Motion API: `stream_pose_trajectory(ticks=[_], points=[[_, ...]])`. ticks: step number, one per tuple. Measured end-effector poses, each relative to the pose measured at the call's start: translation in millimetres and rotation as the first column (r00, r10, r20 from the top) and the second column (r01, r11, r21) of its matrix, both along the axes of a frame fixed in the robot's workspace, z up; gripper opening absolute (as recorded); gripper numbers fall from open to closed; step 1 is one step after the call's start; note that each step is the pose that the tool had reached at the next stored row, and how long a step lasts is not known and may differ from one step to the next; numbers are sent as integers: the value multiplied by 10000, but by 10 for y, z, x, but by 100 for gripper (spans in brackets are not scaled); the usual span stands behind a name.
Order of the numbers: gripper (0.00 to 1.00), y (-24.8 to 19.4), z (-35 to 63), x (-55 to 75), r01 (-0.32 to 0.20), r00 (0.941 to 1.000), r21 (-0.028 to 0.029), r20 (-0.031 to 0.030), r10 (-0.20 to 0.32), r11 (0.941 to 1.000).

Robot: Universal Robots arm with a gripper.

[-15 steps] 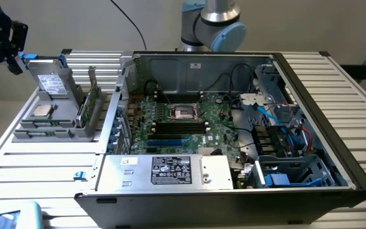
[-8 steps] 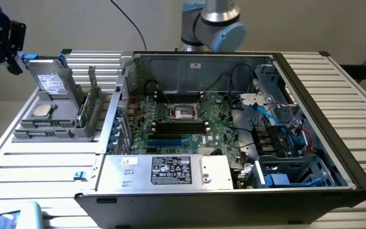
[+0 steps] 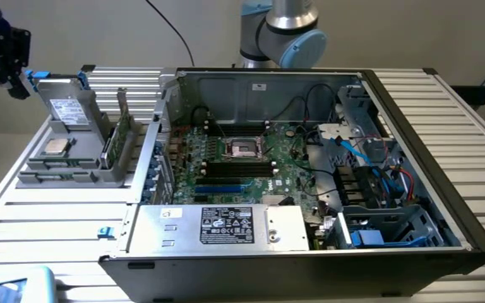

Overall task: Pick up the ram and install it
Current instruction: 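Pick up the ram and move it above insertion slot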

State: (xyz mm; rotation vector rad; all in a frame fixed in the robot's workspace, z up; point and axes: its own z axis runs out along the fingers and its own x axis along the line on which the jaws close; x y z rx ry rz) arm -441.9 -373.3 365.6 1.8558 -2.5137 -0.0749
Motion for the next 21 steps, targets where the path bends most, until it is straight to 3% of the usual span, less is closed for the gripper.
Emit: stream_pose_trajectory(ticks=[4,7,11,16,21], points=[[11,0,-2,0,-735,9973,0,0,735,9973],[11,0,-4,0,-1272,9919,-1,-1,1272,9919],[11,0,-6,0,-1993,9799,-1,-1,1993,9799],[11,0,-7,0,-2822,9593,0,-1,2822,9593],[11,0,-8,0,-2828,9592,-1,0,2828,9592]])
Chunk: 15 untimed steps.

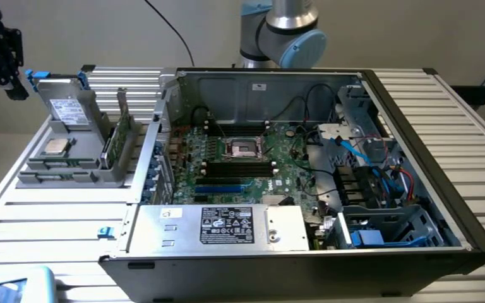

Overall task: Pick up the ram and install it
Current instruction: 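Pick up the ram and move it above insertion slot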

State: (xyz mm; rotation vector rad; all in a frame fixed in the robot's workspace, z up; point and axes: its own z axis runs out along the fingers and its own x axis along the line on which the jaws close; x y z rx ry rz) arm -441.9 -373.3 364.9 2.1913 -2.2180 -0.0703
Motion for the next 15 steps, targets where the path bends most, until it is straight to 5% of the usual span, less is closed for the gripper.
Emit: stream_pose_trajectory(ticks=[5,11,15], points=[[12,0,0,0,0,10000,0,0,0,10000],[37,0,0,0,0,10000,0,0,0,10000],[37,-6,-27,0,0,10000,-1,-2,0,10000]])
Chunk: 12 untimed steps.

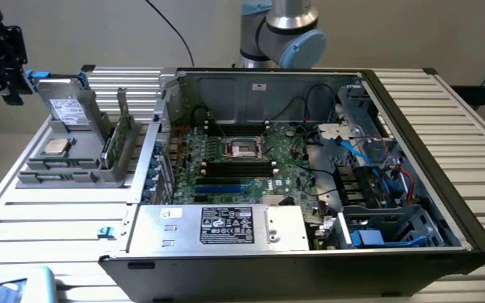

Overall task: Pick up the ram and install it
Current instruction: 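Pick up the ram and move it above insertion slot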

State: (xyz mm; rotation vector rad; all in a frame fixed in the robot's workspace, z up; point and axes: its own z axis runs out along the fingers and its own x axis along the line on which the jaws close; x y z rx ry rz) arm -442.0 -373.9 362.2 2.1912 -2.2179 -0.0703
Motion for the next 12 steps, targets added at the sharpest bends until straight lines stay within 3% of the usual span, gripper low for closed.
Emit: stream_pose_trajectory(ticks=[3,9,12], points=[[37,-30,-53,0,-1,10000,0,-1,1,10000],[37,-152,-164,1,0,10000,1,2,0,10000],[37,-175,-216,29,0,10000,-1,0,0,10000]])
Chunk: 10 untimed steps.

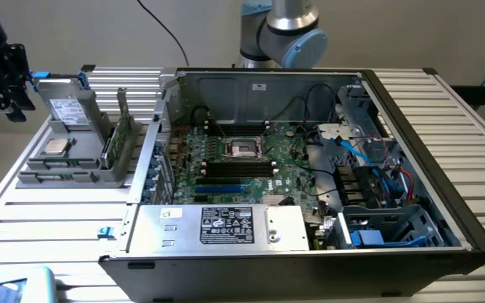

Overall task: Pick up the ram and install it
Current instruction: 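Pick up the ram and move it above insertion slot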

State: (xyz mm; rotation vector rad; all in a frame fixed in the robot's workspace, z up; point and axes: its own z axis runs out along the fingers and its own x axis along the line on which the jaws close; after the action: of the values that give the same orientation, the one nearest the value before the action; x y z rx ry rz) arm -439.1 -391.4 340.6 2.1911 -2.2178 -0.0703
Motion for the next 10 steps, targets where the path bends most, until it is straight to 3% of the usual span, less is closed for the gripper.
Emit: stream_pose_trajectory(ticks=[10], points=[[37,-39,-184,48,-1,10000,1,2,1,10000]])
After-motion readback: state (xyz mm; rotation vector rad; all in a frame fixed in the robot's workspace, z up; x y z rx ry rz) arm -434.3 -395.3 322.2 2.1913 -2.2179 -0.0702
